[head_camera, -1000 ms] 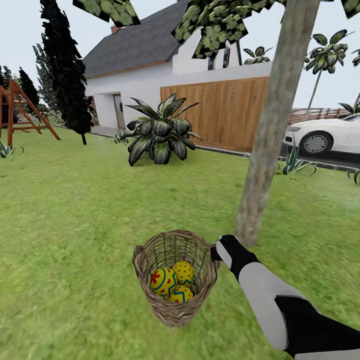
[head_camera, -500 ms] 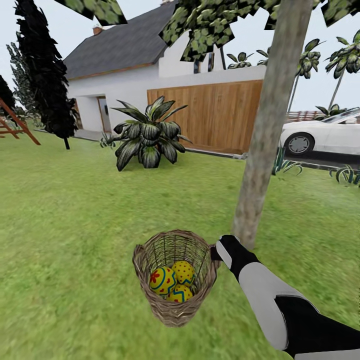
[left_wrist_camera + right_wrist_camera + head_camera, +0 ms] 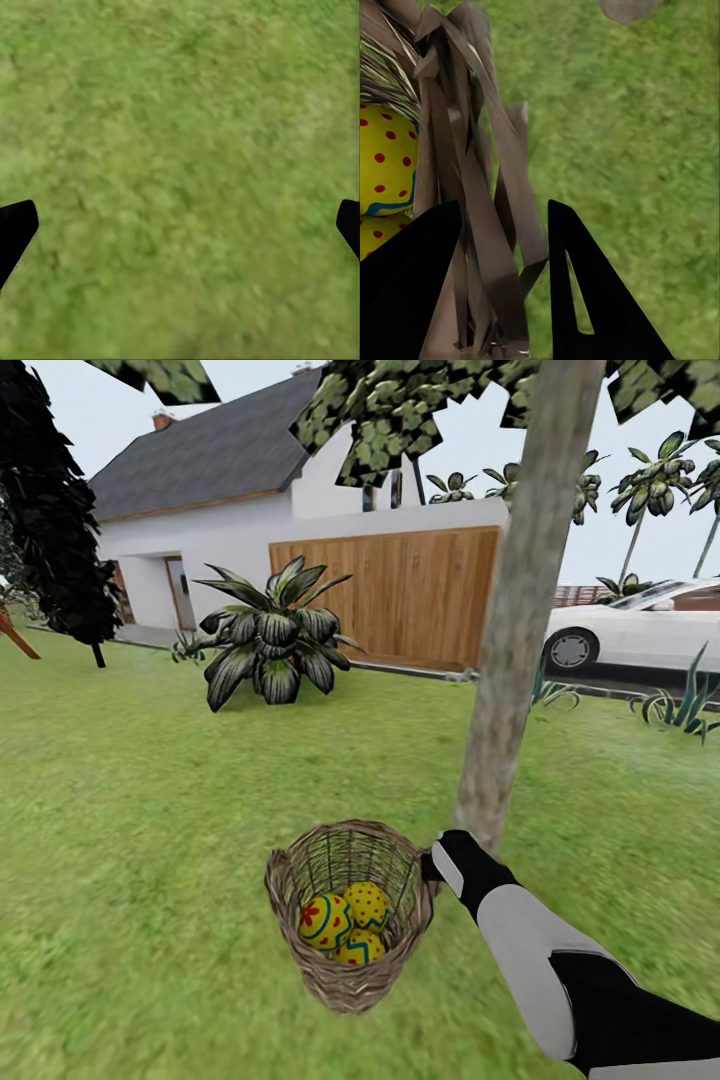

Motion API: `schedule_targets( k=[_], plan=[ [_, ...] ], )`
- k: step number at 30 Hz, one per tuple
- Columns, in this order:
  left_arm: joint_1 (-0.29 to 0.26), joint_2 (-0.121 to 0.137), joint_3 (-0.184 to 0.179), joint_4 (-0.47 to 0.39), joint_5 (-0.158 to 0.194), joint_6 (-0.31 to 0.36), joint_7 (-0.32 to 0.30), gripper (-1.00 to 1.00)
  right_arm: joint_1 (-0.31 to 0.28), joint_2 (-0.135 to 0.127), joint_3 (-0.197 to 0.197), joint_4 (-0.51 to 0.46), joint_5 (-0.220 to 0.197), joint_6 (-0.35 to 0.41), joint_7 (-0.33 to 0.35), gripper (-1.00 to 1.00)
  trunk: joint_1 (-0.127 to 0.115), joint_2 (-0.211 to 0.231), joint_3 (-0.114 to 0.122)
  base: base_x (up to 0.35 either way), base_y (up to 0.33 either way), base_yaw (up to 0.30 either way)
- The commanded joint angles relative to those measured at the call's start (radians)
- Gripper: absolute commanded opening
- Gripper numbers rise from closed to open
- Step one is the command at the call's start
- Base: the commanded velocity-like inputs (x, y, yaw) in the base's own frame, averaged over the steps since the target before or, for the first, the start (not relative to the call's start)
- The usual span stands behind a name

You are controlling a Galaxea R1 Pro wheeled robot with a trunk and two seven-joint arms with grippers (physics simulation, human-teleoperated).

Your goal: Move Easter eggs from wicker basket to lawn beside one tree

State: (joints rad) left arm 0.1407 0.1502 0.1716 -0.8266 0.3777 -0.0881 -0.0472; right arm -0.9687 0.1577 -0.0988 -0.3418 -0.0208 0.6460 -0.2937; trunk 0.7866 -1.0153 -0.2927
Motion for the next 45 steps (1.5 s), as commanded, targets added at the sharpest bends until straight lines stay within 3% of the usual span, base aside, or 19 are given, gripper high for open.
schedule_targets(
  k=[1, 27, 45],
  plan=[
    [0.0, 0.0, 0.0, 0.0, 0.01, -0.002, -0.005, 1.0, -0.001, 0.002, -0.009, -0.002, -0.007, 0.001, -0.004, -1.0, 0.001, -0.001, -0.001, 0.322, 0.157, -0.005],
    [0.0, 0.0, 0.0, 0.0, 0.007, -0.002, -0.005, 1.0, -0.001, 0.006, -0.009, 0.0, -0.007, 0.001, -0.004, -1.0, 0.001, -0.001, -0.001, 0.305, 0.037, 0.0],
    [-0.001, -0.001, 0.006, -0.002, 0.021, 0.006, 0.002, 1.0, -0.001, 0.006, -0.009, 0.0, -0.007, 0.001, -0.004, -1.0, 0.001, -0.001, -0.001, 0.16, 0.0, 0.0]
  ],
)
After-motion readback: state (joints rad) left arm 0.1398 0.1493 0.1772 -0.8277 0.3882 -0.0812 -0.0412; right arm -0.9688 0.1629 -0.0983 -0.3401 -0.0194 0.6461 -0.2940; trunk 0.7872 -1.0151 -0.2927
